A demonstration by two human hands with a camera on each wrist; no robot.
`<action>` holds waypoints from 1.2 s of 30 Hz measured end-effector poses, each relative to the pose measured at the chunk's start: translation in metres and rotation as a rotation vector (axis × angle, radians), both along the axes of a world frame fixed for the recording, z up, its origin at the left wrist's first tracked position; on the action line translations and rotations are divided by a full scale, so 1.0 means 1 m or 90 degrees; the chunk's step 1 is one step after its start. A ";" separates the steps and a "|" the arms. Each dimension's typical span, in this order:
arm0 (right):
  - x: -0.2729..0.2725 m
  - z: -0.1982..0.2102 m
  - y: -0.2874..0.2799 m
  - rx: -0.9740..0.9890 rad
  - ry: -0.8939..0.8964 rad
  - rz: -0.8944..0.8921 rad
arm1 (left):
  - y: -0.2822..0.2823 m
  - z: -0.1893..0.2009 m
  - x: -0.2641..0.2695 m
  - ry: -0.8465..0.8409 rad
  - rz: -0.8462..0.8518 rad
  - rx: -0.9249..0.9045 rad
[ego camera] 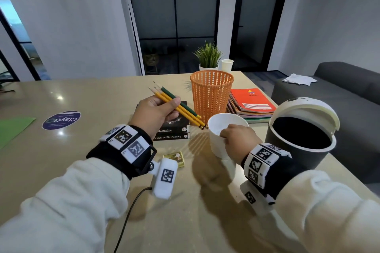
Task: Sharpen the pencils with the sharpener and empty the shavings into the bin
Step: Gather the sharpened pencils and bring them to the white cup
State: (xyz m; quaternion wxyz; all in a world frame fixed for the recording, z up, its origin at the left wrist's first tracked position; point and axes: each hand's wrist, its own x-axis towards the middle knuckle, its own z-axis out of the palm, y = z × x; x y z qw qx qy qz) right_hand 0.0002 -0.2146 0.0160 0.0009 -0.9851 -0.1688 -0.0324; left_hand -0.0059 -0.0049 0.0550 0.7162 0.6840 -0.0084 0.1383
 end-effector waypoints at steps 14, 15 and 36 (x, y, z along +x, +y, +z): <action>-0.006 -0.008 -0.014 0.128 0.004 0.135 | -0.036 -0.006 0.032 0.072 -0.049 0.300; -0.007 -0.009 -0.014 0.135 0.002 0.136 | -0.038 -0.010 0.035 0.087 -0.056 0.316; -0.007 -0.007 -0.011 0.122 0.032 0.119 | -0.053 -0.049 0.050 0.163 -0.016 0.393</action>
